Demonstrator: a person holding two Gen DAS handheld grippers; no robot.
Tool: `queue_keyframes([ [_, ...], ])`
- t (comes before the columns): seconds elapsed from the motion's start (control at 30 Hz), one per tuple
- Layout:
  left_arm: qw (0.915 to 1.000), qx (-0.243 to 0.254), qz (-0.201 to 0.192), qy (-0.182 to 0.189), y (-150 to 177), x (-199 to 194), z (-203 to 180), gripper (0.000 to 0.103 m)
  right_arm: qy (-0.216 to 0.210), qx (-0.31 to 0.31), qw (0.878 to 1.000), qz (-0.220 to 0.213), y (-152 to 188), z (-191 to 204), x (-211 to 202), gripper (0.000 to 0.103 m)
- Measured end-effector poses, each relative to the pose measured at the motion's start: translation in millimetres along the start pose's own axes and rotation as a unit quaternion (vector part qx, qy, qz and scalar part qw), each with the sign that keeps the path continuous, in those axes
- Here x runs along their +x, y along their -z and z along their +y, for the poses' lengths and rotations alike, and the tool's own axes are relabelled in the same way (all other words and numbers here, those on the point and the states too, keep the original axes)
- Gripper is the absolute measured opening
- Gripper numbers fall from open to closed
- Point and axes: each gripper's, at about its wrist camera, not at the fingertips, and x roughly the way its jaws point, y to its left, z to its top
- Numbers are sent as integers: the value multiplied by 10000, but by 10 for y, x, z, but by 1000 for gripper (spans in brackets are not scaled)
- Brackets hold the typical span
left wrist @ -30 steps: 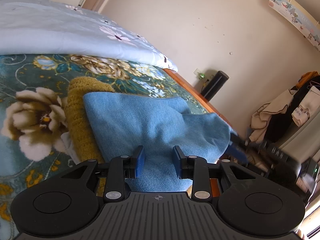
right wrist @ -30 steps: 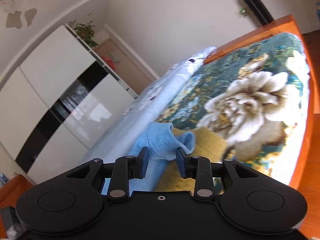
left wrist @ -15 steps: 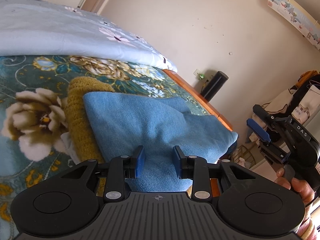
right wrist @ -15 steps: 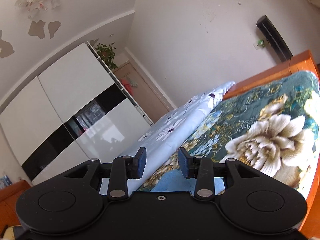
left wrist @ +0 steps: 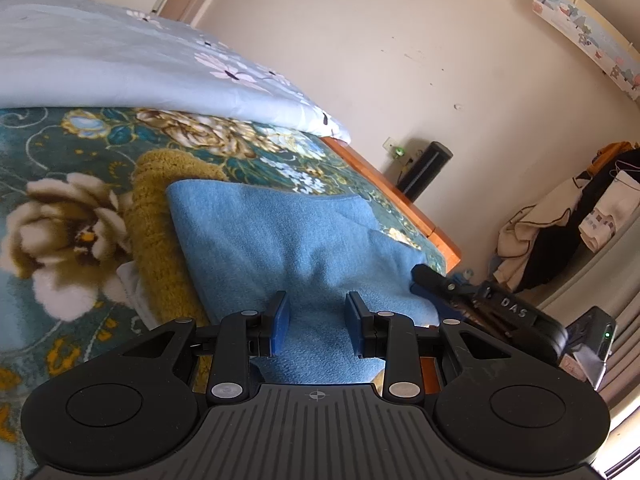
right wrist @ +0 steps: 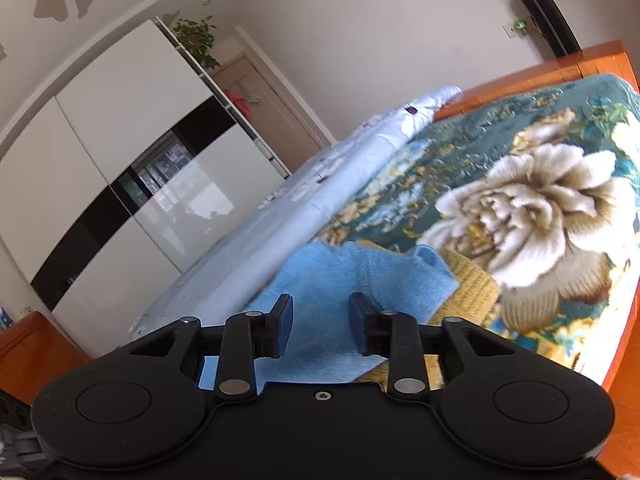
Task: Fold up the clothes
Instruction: 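Open both tools and release the shirt flat on the yellow knit garment, then pull both tools back from the stack and move them to the blue pants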
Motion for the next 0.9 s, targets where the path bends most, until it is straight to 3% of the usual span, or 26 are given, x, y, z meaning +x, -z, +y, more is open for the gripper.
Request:
queue_keyframes([
  [0.37,9995,225,143,-154,-48,29,-87,28,240,-137,9991,320,18,25,82,29],
  [0.43,9993,286,113,-218,-80,-27,-144,26,211,-113,9991,347,-32,71,38,35],
  [0.5,9992,325,9,-232,-76,-155,-220,35,106,-208,9993,278,-86,179,-82,40],
  [0.57,9993,334,-150,-75,-2,-392,-292,57,-23,-425,9990,153,-130,315,-254,43],
  [0.67,9989,320,-339,58,184,-805,-353,62,-216,-673,9975,37,-118,499,-535,46],
  [0.73,9995,106,-286,-114,354,-1072,-285,66,-374,-697,9968,76,-16,591,-704,50],
  [0.83,9976,-484,-363,-331,669,-1569,-18,74,-605,-635,9959,240,214,712,-927,59],
  [0.9,9913,-1014,-523,-655,883,-1975,216,76,-707,-509,9952,455,435,781,-1023,61],
])
